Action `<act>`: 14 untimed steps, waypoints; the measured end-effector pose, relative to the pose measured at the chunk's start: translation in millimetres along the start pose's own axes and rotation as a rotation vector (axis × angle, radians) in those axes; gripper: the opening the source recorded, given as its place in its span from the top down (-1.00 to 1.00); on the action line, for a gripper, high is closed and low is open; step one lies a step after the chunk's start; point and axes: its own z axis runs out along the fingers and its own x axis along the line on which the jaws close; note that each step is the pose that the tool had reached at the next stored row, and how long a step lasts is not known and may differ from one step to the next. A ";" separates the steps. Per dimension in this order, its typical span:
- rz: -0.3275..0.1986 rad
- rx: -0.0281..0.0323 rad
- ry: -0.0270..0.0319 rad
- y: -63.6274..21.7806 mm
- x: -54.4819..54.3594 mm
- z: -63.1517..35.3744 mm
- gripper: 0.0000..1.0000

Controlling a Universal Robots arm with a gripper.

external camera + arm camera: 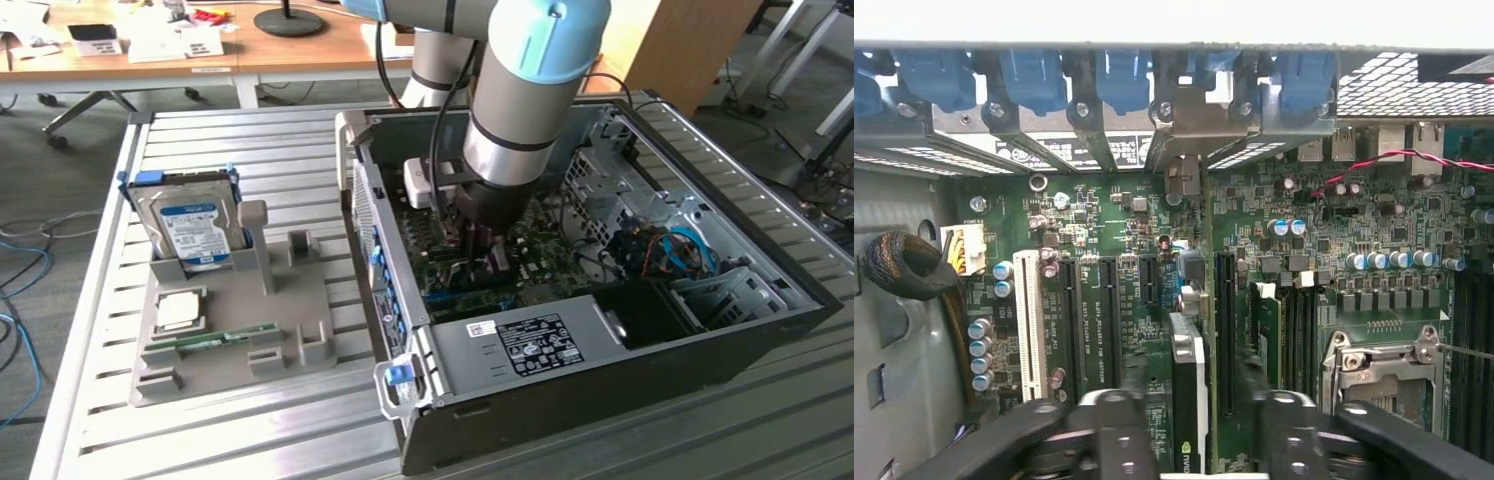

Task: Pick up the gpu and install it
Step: 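Insert the gpu into the slot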

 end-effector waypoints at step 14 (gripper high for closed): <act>0.000 -0.0002 0.0003 0.0 0.0 -0.8 -0.51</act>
